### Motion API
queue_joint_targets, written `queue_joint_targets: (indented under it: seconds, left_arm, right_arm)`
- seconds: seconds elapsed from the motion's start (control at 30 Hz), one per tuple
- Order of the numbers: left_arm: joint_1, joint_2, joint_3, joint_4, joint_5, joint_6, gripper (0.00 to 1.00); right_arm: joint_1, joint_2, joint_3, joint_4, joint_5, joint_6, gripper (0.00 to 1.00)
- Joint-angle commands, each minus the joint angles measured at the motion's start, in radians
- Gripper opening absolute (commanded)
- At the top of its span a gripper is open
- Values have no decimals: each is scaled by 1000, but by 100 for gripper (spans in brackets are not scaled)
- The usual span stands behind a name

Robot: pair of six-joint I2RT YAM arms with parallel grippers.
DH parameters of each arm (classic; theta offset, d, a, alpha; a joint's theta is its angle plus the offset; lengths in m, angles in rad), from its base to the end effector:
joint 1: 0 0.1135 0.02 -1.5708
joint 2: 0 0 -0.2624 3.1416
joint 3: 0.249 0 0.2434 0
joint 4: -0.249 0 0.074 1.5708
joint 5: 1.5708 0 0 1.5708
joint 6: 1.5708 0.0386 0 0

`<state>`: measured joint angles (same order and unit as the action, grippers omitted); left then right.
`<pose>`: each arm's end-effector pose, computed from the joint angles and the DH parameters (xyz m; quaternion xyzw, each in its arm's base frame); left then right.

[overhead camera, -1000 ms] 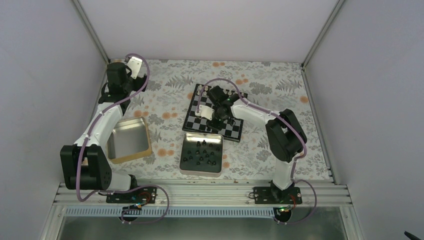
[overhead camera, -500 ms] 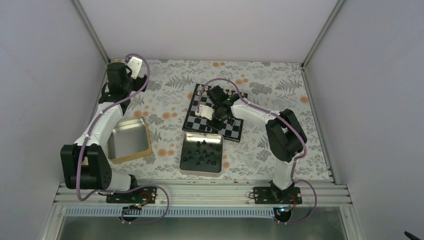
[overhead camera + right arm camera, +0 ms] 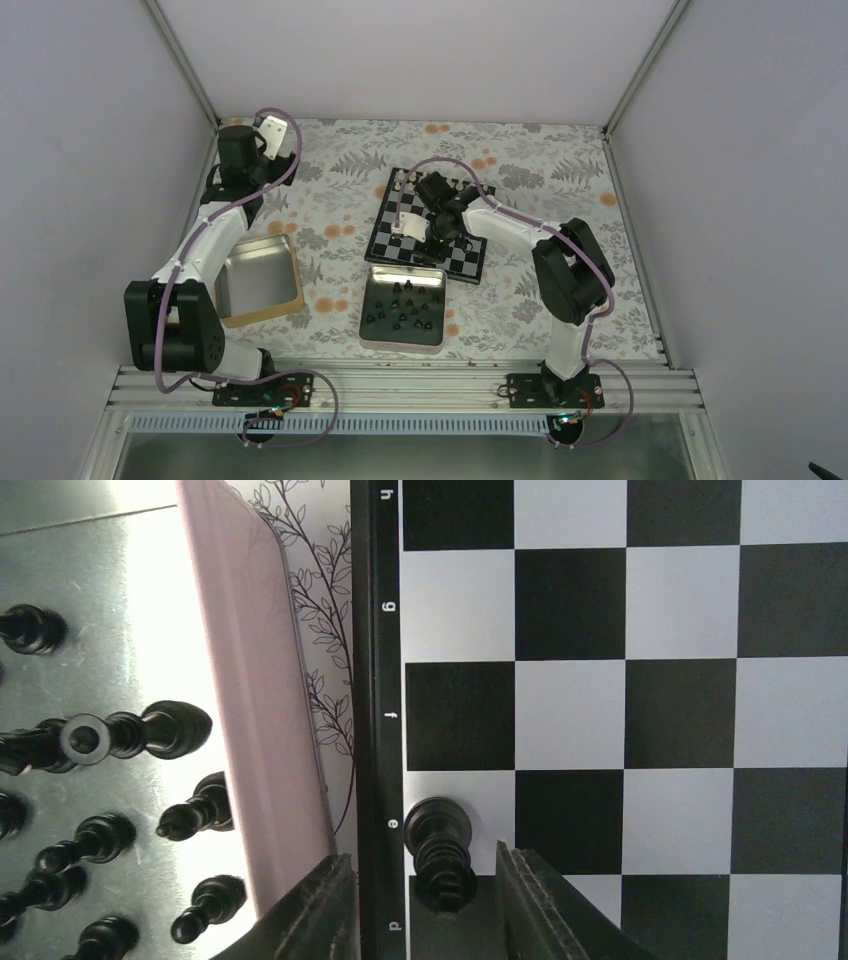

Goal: Set up the chess pieces on the board
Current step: Place the chess piece on the chessboard, then pick up the storage box at the center of the board.

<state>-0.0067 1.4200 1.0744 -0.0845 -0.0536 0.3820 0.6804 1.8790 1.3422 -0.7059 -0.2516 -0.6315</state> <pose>0.3251 -0.0001 0.3025 0.1483 0.8284 0.1228 0.5261 0.2807 0.2395 0.1890 -0.6132 0.7632 0.1277 0.1590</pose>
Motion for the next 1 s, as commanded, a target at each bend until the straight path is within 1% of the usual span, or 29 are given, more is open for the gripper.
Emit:
queue_joint_targets:
  seconds: [0.0,0.13,0.27,0.37,0.47,0.6,0.67,0.73,0.8,0.9,0.97]
  left_arm:
    - [7,30,40,-4,5,14,100]
    - [7,76,98,-39,20,40,100]
    - [11,154,207,-89,-10,82,100]
    - [25,202,299,-169,-39,82,100]
    - [64,214,333,-211,-11,54,100]
    - [90,269,427,-296,6,25,100]
    - [92,311,514,-344,15,12,100]
    - [93,337,561,-355,32,-7,100]
    - [92,333,558,-324,59,-26,100]
    - [93,319,508,-267,84,-43,100]
    - [93,319,486,-270,107,-34,100]
  right_arm:
    - [5,-45,50,-57,-31,-9,40]
    - [-22,-61,137,-135,-42,-20,45]
    - [-125,-75,286,-209,-83,-17,48]
    - [-209,-53,376,-257,-114,-6,48]
    - [-283,-29,426,-287,-158,23,49]
    - [-315,-22,422,-289,-170,41,48]
    - [-313,-12,424,-325,-184,32,48]
    - [-300,0,448,-372,-196,15,48]
    - [-280,-20,428,-372,-188,4,48]
    - [-258,-68,345,-320,-194,0,49]
    - [-235,-89,287,-289,-186,-2,49]
